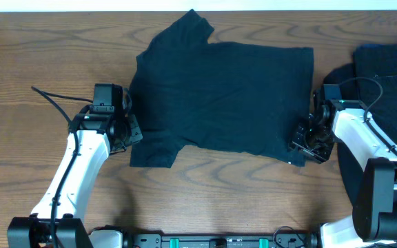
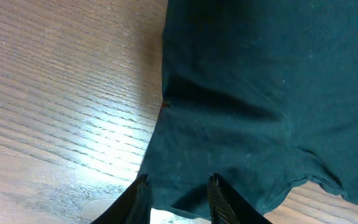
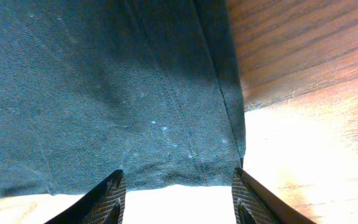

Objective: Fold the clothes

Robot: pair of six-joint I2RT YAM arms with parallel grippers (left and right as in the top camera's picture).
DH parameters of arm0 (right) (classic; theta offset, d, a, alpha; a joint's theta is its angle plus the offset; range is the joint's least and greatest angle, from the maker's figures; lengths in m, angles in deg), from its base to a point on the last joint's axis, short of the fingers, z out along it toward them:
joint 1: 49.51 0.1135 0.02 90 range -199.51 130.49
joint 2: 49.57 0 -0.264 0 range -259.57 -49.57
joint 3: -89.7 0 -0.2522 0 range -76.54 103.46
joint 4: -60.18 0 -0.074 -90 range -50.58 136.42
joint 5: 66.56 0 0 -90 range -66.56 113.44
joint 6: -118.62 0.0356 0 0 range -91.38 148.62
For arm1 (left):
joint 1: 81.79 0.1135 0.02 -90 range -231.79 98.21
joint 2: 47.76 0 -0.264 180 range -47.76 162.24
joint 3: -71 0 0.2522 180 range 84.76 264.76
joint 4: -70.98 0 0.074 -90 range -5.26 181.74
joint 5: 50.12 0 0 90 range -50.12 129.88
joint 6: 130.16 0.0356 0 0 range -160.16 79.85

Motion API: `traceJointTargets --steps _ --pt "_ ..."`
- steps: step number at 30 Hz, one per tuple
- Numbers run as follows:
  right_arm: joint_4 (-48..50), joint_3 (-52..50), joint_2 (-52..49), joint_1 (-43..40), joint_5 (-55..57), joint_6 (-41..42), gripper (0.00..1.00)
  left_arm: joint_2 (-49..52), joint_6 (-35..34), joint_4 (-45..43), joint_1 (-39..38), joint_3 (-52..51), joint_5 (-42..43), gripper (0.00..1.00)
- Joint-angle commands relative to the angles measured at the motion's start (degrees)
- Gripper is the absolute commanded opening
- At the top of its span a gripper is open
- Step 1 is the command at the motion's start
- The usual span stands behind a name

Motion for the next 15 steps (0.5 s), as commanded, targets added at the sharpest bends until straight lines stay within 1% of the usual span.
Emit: traceJointTargets --steps 1,8,15 --pt "-0.3 -0.3 -0.2 -0.4 2.2 1.1 0.54 0.4 -0.3 0.0 -0.1 -0.4 -0.7 0.32" --pt "-0.3 -0.8 -0.2 -0.3 3.0 1.5 0.55 0.4 -0.3 0.0 -0.1 -0.4 -0.7 0.32" --pt "2.3 -3.0 -0.2 -0.3 3.7 2.1 0.55 0.4 -0.3 0.0 -0.1 -0.4 -0.7 0.32"
